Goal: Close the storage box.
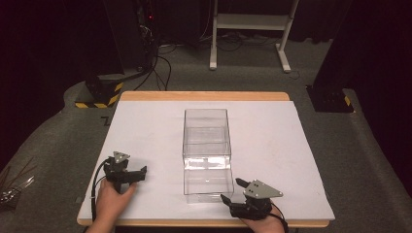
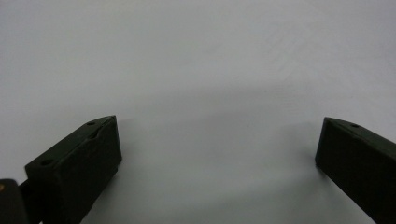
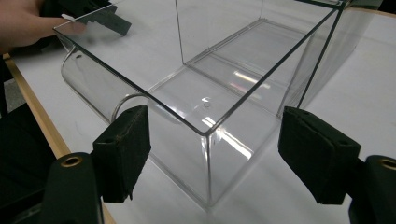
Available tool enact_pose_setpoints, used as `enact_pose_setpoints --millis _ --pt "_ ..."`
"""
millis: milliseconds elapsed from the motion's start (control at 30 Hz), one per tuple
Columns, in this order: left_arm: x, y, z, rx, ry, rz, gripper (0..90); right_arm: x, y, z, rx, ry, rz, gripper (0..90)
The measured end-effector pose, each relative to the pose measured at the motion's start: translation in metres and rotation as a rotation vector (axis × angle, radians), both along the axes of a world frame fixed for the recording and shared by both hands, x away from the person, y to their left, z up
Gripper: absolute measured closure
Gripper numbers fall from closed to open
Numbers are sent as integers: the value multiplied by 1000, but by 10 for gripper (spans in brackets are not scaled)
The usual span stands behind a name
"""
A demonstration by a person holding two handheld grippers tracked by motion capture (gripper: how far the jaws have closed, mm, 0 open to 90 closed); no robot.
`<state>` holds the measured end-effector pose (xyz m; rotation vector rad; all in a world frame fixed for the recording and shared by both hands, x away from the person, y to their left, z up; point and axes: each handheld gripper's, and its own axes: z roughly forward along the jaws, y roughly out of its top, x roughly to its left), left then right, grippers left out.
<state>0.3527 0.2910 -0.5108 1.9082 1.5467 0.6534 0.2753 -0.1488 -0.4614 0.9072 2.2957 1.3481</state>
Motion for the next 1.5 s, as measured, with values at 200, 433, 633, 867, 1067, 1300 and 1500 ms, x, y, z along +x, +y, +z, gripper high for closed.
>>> enact_pose_setpoints --millis 200,433,633,867,1067,1300,1500 --pt "0 0 0 -1 0 0 5 2 3 0 3 -4 -12 263" --pt "0 0 0 -1 0 0 5 4 5 0 5 -10 -26 276" --pt "0 0 0 0 1 0 5 7 9 0 5 -10 -39 272" --pt "0 0 0 -1 0 0 5 10 14 -1 -7 -21 -42 257" --pt "0 0 0 -1 0 0 5 14 15 -1 -11 -19 -54 245" --pt "0 0 0 -1 1 0 5 21 14 1 -38 -24 -59 233" --pt "0 0 0 -1 1 0 5 28 13 1 -34 -5 -68 202"
